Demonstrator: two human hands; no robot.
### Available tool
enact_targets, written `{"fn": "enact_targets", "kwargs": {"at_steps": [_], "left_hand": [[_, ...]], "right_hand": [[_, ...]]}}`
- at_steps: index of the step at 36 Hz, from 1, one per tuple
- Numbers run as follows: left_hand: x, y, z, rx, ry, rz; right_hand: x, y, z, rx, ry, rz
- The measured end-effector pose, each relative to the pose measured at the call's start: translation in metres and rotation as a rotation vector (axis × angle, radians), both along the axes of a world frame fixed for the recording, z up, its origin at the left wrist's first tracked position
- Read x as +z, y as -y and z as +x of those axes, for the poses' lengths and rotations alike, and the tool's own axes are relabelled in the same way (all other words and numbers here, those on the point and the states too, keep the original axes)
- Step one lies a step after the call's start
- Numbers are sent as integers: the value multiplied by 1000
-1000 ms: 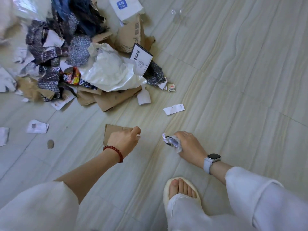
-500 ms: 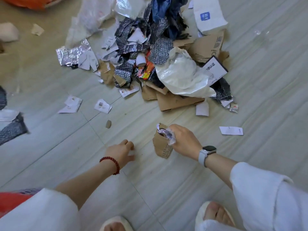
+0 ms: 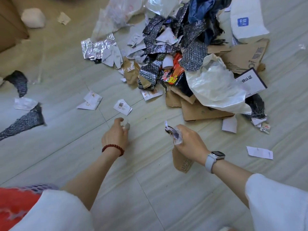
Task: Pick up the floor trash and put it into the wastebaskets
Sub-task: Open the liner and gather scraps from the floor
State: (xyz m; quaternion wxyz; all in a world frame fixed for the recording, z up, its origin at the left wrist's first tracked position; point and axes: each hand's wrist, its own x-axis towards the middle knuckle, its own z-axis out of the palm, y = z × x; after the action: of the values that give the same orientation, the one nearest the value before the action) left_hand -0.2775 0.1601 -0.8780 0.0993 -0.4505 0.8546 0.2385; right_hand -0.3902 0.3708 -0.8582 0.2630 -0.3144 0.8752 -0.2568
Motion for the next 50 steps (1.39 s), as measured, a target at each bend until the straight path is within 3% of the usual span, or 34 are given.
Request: {"fn": "enact_targets", "kwargs": {"at_steps": [5,14,23,31,39,43,47,50], "left_hand": [[-14,0,1,27,72,24],[3,-4,-14,157,-35,137],[143,37,-20,372,-417,-14],[270,68,76,490,-660,-193],[288,73,241,664,-486,-377],[266,68,295,758,-322,-329],[248,63,326,692,99,-151],[240,60,343,634,170,-55]], "right_hand": [[6,8,-5,24,-17,-7],[20,12,-23,51,50,70],[126,94,-39,132,37,-86],[222,182,41,185,294,-384],[262,241,183,539,628,-472],[252,259,241,648,677,-402],[231,273,279,783,557,-228],[215,277,288,976,303,-38]]}}
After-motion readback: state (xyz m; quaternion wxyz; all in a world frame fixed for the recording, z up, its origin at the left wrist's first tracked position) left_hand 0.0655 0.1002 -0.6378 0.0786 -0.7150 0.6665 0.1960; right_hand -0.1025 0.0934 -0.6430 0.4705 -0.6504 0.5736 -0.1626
